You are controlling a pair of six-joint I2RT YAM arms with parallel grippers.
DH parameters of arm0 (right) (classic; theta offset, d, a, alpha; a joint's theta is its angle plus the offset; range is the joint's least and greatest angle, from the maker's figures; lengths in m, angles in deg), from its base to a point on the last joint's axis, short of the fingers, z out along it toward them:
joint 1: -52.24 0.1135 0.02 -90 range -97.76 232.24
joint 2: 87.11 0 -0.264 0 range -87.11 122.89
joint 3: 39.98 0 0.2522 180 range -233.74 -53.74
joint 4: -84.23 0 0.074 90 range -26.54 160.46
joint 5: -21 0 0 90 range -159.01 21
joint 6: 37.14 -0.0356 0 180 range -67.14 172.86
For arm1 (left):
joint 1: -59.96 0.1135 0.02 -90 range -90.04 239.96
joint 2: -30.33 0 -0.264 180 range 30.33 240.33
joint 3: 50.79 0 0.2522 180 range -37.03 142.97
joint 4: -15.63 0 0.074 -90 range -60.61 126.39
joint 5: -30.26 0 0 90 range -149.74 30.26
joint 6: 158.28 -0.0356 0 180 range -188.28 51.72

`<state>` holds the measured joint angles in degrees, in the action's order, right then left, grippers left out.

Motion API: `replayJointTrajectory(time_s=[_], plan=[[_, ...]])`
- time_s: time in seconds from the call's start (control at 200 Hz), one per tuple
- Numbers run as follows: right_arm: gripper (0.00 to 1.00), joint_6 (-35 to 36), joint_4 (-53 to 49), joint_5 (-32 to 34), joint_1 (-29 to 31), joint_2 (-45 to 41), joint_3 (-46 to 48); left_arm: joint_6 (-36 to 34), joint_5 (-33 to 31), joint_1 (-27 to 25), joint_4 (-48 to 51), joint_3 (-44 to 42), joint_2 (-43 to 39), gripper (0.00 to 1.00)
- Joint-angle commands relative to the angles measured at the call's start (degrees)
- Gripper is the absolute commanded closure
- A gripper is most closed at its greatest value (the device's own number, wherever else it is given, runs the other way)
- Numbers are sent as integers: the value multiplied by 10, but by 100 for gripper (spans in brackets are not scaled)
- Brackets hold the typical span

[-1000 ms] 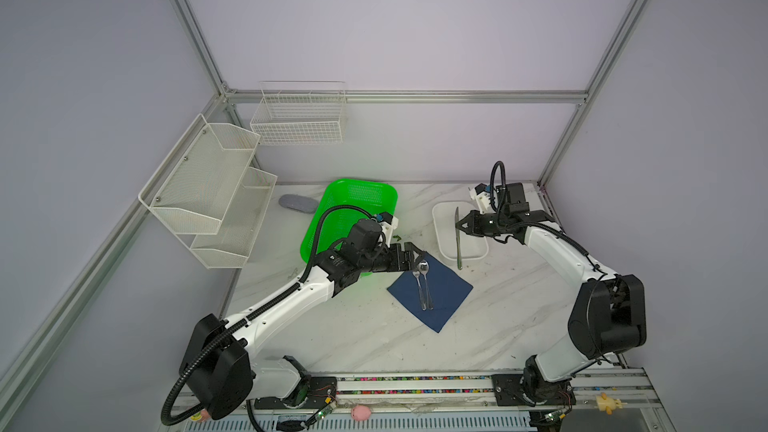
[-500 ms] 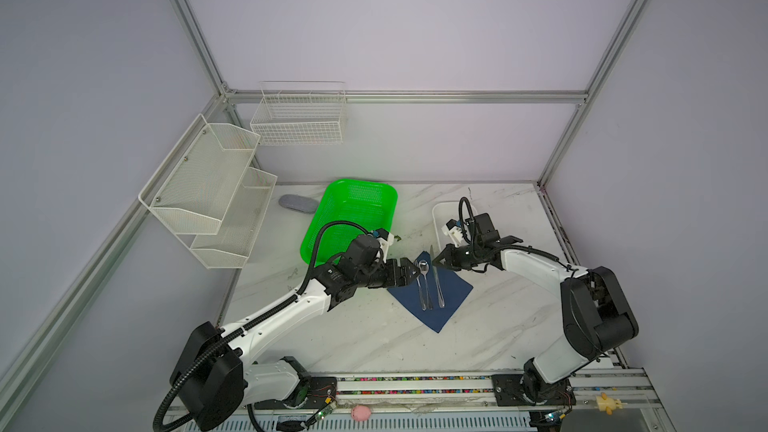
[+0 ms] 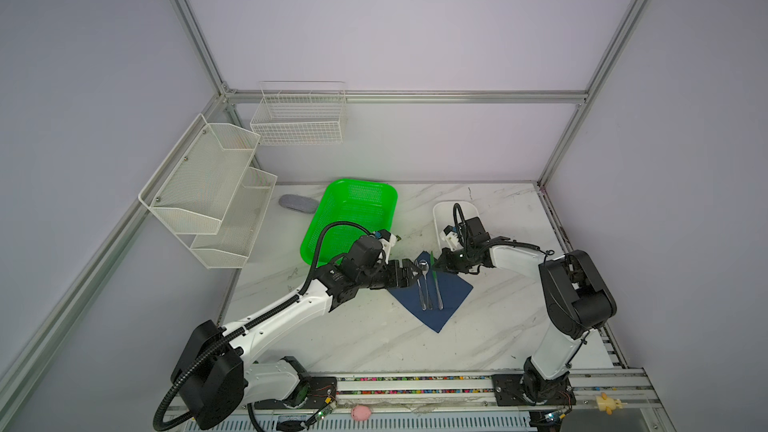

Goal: Place the utensils on the paper napkin and roll it up
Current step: 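Carry the knife with the right gripper over the blue napkin, then lower the knife beside the spoon on the napkin and open the right gripper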

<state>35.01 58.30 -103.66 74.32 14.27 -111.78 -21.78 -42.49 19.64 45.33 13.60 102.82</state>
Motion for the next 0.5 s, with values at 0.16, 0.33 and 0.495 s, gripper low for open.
replayJointTrajectory(time_s=[0.16, 0.33, 0.495], plan=[[100, -18, 8, 19, 2, 28, -29, -1, -8, -4, -14, -16, 3, 9], [100, -5, -33, 71, 5, 33, -51, -3, -7, -4, -13, -14, 6, 9], [100, 1, -69, 134, 5, 27, -63, -4, -7, -4, -13, -12, 7, 9]])
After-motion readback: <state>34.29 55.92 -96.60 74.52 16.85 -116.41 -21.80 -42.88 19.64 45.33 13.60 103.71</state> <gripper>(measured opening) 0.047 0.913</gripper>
